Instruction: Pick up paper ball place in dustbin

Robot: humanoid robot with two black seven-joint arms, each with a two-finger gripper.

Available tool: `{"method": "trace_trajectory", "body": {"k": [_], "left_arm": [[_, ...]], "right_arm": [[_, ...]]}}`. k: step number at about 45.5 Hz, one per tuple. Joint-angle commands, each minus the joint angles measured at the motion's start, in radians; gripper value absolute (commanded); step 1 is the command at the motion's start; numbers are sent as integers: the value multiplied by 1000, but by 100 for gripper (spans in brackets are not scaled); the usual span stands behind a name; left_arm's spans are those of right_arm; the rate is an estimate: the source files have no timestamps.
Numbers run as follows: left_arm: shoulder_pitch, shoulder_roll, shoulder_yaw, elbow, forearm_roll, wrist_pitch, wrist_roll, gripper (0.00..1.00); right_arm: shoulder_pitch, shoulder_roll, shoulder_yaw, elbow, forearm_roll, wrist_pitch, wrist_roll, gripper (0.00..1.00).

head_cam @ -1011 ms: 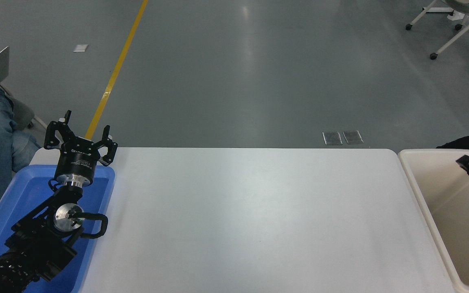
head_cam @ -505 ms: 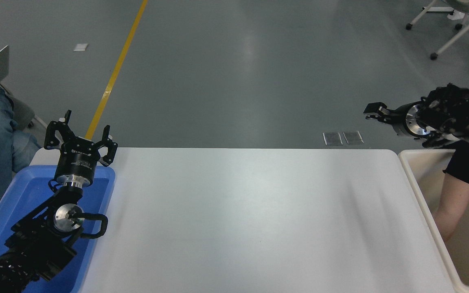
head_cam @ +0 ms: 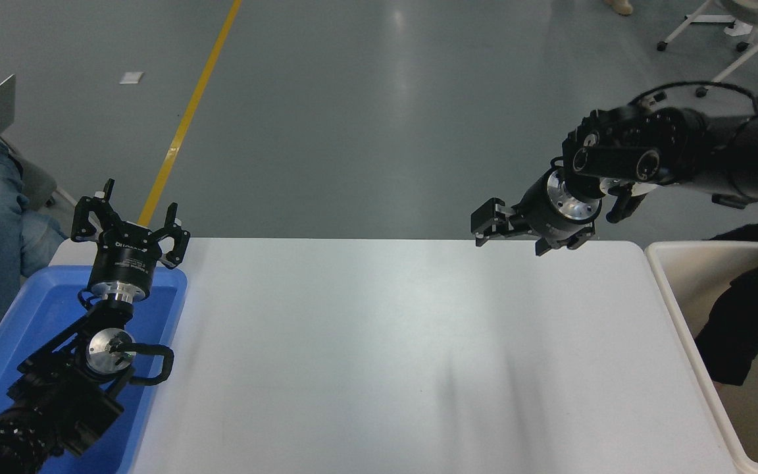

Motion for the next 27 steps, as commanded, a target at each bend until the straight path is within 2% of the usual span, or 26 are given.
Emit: {"method": "trace_trajectory", "body": {"k": [1,27], "left_arm": [[-1,1,2,1,0,0,0,99],[-1,-1,0,1,0,0,0,99]], "right_arm": [[192,5,-12,213,-1,37,-1,100],[285,-4,-18,285,8,60,-1,100]]}}
